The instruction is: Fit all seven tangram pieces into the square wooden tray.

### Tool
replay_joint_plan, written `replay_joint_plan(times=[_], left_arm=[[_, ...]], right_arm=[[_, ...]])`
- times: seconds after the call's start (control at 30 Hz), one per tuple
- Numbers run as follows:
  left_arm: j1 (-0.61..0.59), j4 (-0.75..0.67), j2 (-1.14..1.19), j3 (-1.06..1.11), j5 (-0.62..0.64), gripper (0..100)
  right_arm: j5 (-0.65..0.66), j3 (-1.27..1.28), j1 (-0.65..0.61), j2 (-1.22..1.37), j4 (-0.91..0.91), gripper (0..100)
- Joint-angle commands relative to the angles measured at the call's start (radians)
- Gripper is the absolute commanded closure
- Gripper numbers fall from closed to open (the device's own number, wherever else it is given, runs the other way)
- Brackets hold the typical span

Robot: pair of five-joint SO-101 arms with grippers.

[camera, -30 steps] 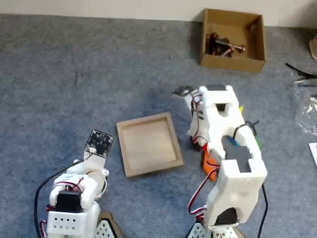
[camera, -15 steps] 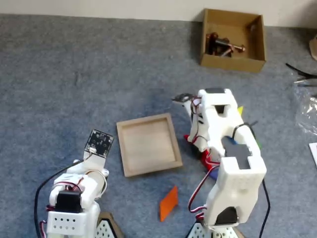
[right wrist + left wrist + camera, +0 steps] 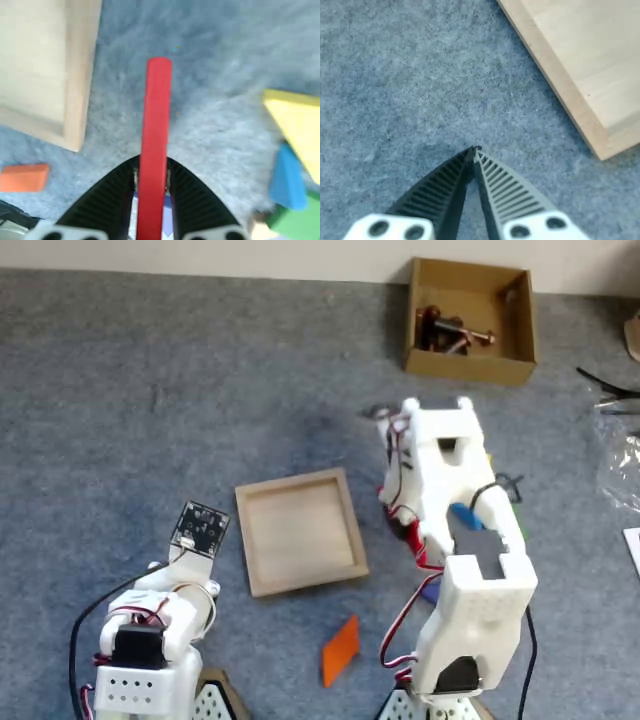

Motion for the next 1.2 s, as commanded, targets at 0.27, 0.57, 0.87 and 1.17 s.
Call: replay_joint_plan(times=[0.27,0.57,0.87,1.17], left_arm=[[-0.012,0.005,-0.007,0.019,0.005,99],[-0.012,0.005,-0.007,0.019,0.005,99],[-0.012,0.005,-0.007,0.019,0.005,99],[-0.012,0.005,-0.007,0.019,0.005,99]], right_arm=[[-0.193,-0.312,-0.053,-0.012,0.183,99.3],[-0.456,-0.312,-0.236,-0.042,0.185,99.3],[-0.476,-0.305,-0.328,-0.262,0.185,99.3],[-0.473,-0.124,-0.458,-0.269,0.182,99.3]])
